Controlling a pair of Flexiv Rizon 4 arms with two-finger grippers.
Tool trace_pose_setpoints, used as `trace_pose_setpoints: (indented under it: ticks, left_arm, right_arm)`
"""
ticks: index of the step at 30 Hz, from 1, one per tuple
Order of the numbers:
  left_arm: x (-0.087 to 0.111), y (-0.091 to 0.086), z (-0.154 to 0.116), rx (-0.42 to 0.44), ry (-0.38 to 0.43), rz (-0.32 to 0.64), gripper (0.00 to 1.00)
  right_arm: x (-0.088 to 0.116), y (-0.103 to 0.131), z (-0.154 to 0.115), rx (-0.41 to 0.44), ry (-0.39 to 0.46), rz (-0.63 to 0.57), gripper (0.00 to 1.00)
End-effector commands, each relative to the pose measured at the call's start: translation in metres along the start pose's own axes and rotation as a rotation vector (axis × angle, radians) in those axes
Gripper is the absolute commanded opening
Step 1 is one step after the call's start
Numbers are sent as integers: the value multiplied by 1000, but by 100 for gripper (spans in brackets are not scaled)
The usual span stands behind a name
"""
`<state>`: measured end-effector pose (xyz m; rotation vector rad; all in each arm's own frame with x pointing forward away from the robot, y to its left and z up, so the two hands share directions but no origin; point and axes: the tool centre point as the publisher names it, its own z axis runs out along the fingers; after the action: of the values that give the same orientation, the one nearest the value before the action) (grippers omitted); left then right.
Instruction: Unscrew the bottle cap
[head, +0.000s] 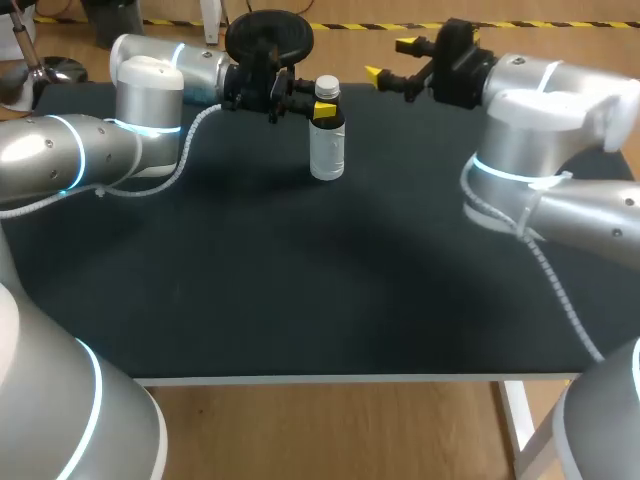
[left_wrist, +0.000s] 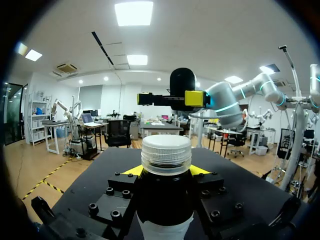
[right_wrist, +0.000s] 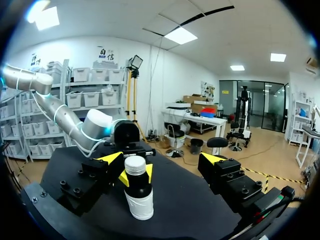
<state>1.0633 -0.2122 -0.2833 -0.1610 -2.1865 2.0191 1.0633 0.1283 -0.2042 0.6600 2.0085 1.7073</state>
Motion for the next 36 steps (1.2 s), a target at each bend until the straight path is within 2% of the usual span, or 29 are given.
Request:
trace_pose_setpoints:
  ticks: [1, 12, 19, 26, 36]
  left_arm:
    - [0, 0, 0, -1, 1, -1, 0]
    - [0, 0, 0, -1, 1, -1, 0]
    - [0, 0, 0, -1, 1, -1, 0]
    - [0, 0, 0, -1, 1, -1, 0]
    - [0, 0, 0, -1, 1, -1, 0]
  right_arm:
    - [11, -3, 14, -5, -22, 3, 100]
    - [46, -11, 48, 20, 19, 17, 100]
    - [60, -16, 62, 32, 63, 35, 100]
    - [67, -21, 68, 41, 89, 43, 100]
    - [63, -29, 77, 50, 98, 72, 100]
